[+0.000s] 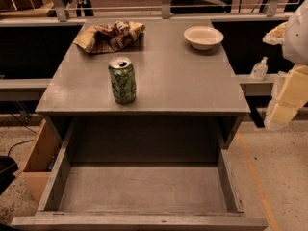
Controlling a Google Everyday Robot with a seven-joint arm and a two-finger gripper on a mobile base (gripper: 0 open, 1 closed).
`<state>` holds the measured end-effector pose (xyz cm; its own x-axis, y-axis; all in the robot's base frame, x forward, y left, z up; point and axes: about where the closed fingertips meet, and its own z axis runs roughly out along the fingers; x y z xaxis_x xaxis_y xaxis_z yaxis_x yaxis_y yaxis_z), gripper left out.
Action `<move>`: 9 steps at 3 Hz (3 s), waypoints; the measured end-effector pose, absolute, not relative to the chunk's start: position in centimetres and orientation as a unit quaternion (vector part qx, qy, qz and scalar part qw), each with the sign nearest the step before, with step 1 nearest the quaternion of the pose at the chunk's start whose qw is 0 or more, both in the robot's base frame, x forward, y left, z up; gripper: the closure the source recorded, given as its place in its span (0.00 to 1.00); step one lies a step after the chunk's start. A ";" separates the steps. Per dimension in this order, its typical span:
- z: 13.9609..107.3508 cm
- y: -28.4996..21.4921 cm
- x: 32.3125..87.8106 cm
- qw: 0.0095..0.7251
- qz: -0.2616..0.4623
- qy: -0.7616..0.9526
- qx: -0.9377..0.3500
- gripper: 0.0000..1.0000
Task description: Move paper bowl near green can
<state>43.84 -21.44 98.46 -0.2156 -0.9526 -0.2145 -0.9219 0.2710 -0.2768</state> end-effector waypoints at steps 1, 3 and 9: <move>98.5 -21.4 43.8 0.172 -0.045 0.778 -0.602 0.00; 96.9 -25.3 50.1 0.244 -0.143 0.781 -0.557 0.00; 98.1 -26.0 66.1 0.476 -0.228 0.711 -0.463 0.00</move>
Offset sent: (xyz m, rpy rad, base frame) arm 0.1320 -0.0314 0.0207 -0.0073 -0.5493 -0.1528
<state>66.14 -26.01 98.10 -0.1166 -0.8768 -0.4665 -0.4420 0.4664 -0.7662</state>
